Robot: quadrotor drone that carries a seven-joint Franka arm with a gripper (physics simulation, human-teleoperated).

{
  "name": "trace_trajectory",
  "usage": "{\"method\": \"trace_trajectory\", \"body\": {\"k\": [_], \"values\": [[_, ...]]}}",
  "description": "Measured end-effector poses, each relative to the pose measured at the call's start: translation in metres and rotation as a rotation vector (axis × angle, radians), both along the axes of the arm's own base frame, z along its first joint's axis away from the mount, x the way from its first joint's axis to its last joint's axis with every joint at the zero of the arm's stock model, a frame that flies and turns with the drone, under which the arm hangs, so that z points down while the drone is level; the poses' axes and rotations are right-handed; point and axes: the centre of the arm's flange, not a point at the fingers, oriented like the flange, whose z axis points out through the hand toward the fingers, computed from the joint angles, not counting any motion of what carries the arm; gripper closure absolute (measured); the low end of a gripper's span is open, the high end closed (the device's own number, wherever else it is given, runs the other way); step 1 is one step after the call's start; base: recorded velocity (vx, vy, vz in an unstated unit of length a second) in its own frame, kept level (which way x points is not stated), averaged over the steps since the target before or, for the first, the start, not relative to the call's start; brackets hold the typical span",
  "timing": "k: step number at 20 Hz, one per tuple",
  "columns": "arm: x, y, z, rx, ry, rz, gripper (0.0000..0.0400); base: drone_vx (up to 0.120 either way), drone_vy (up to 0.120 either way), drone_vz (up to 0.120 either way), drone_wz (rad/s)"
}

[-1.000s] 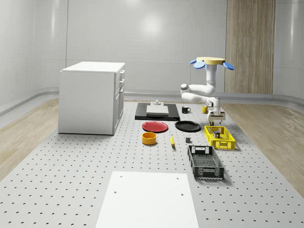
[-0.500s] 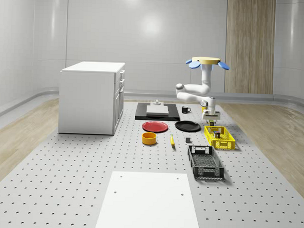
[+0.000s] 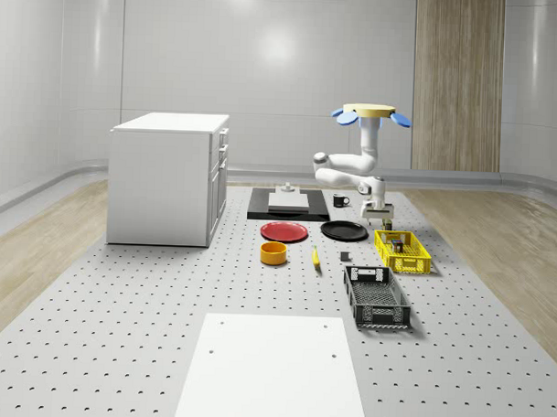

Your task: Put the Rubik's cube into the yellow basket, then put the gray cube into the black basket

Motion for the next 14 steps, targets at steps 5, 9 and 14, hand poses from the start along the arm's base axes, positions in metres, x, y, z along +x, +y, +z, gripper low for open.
{"method": "trace_trajectory", "body": {"k": [5, 9, 14], "values": [[0.0, 0.0, 0.0, 0.0, 0.0, 0.0, 0.0, 0.0, -0.12, 0.0, 0.0], [0.0, 0.0, 0.0, 0.0, 0.0, 0.0, 0.0, 0.0, -0.12, 0.0, 0.0], [0.0, 0.0, 0.0, 0.0, 0.0, 0.0, 0.0, 0.0, -0.12, 0.0, 0.0]]}}
